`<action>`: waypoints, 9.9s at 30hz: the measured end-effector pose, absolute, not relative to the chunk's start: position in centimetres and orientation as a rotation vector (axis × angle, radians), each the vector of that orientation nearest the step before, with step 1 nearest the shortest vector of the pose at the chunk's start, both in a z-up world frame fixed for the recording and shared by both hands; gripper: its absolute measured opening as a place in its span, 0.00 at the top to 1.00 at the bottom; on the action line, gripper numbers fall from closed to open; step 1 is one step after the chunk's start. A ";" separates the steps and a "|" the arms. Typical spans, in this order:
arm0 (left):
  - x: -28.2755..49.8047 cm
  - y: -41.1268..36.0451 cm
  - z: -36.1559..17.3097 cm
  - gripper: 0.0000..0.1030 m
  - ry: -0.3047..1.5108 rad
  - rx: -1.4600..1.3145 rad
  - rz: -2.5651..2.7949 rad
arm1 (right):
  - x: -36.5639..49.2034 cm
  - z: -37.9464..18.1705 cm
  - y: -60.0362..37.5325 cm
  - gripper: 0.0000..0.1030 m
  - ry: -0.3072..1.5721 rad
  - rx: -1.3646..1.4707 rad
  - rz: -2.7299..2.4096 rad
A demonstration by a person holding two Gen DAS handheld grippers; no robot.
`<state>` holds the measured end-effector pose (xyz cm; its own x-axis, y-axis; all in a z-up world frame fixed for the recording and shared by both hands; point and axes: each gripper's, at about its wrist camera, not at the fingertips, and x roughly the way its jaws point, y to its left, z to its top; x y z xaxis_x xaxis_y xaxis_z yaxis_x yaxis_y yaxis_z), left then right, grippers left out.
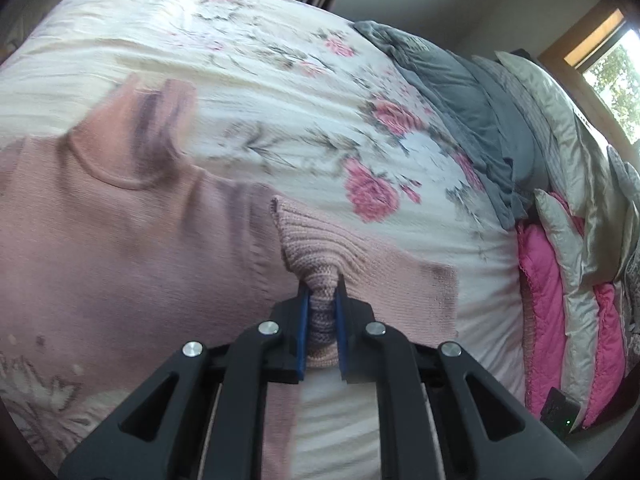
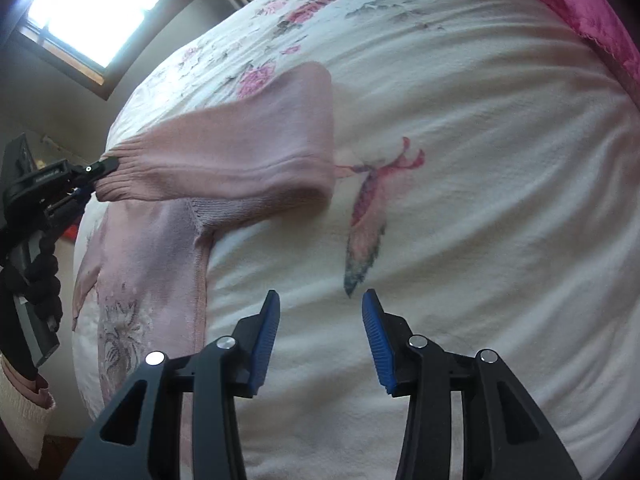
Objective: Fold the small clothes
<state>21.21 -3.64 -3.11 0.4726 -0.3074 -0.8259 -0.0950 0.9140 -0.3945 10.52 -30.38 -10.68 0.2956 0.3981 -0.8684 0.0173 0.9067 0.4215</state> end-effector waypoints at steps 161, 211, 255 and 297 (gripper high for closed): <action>14.0 41.7 -11.7 0.79 1.109 -0.585 0.161 | 20.4 -10.9 14.1 0.37 1.394 0.209 0.546; 17.5 29.4 -9.5 0.68 1.129 -0.333 0.053 | 20.1 -9.1 0.3 0.58 1.229 0.165 0.244; 20.3 22.3 -10.9 0.54 1.151 -0.178 -0.005 | 23.5 -13.3 -8.1 0.91 1.334 0.253 0.270; 41.9 17.9 -12.5 0.61 1.225 -0.158 -0.123 | 43.5 -14.6 5.0 0.75 1.397 0.334 0.499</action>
<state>41.86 17.88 -12.50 0.3348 -0.1788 -0.9252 0.0086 0.9824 -0.1867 43.46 5.01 -14.63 0.0961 0.5198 -0.8489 -0.1360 0.8517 0.5061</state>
